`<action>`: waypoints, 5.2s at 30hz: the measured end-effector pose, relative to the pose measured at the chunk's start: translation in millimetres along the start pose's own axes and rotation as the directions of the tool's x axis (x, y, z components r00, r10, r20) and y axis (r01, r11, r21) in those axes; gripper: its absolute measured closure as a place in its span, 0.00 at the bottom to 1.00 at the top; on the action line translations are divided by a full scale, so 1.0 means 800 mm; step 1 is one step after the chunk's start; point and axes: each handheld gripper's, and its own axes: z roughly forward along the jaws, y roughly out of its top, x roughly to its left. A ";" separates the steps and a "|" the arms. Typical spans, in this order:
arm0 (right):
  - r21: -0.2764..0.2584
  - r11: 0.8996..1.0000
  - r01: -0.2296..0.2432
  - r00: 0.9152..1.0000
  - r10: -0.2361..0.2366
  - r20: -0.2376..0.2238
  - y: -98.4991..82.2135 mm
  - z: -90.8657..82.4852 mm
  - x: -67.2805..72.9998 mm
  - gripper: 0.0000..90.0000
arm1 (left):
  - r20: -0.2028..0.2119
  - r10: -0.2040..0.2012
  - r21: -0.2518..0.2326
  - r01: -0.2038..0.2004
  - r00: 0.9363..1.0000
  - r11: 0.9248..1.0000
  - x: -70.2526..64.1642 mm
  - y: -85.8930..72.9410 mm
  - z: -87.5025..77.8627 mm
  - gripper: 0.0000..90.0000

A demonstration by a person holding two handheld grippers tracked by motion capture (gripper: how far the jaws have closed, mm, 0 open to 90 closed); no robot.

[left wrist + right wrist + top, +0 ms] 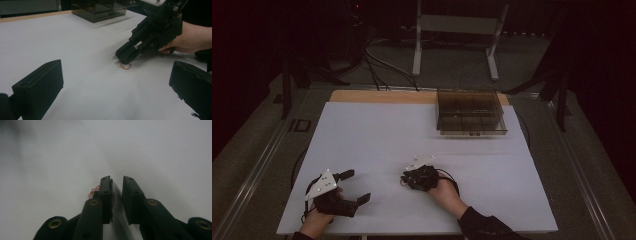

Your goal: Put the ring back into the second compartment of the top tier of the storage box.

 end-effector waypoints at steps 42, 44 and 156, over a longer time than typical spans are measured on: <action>-0.007 1.000 -0.004 1.000 0.004 -0.004 0.012 -0.037 -0.010 0.97 | -0.003 0.001 0.009 -0.001 1.000 1.000 0.000 -0.001 0.002 0.00; -0.008 1.000 -0.006 1.000 0.006 0.000 0.012 -0.041 -0.012 0.97 | -0.002 -0.004 0.003 0.004 1.000 1.000 0.000 0.000 0.001 0.00; -0.216 0.956 -0.199 0.899 0.266 0.349 0.026 -0.224 -0.183 0.97 | -0.006 -0.006 0.003 0.006 1.000 1.000 0.000 0.000 0.002 0.00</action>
